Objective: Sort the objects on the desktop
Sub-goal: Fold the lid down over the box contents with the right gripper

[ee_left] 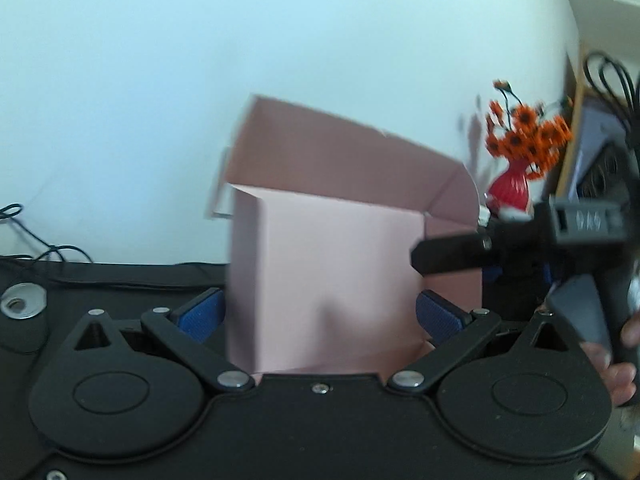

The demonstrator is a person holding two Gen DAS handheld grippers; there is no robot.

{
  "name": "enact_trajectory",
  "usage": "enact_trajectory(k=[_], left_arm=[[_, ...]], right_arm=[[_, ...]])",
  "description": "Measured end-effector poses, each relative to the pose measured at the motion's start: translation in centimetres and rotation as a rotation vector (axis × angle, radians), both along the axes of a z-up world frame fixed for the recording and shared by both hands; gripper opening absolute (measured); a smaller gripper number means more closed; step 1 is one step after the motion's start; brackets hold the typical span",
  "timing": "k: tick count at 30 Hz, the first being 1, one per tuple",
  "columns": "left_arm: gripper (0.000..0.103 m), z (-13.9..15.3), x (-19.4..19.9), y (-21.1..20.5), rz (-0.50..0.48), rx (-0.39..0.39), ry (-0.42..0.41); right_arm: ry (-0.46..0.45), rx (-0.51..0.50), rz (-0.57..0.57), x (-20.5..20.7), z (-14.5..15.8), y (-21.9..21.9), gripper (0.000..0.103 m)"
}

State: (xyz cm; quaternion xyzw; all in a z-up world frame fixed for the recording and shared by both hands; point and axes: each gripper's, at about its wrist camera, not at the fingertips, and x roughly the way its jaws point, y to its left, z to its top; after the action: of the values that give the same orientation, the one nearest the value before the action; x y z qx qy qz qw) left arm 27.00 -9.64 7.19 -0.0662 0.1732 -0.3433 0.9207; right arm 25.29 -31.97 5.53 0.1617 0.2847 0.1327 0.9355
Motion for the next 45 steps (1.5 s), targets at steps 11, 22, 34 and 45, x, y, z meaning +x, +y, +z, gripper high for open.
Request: enact_trajectory(k=[11,22,34,45], left_arm=[[0.103,-0.2,-0.9,-0.2,0.011,-0.015,-0.013],[0.103,-0.5,-2.0,-0.5,0.011,0.053,-0.039],[0.103,-1.1,-4.3,1.0,-0.061,0.123,-0.007],[0.103,-0.3,-7.9,5.1,-0.186,0.111,0.055]], right_arm=[[0.037,0.065,0.037,-1.7,0.2,-0.8,0.102],[0.123,0.043,-0.012,-3.7,-0.1,1.1,0.102],[0.17,0.091,-0.022,-5.1,-1.8,1.3,0.102],[0.166,0.091,-0.02,-5.4,-1.8,1.5,0.102]])
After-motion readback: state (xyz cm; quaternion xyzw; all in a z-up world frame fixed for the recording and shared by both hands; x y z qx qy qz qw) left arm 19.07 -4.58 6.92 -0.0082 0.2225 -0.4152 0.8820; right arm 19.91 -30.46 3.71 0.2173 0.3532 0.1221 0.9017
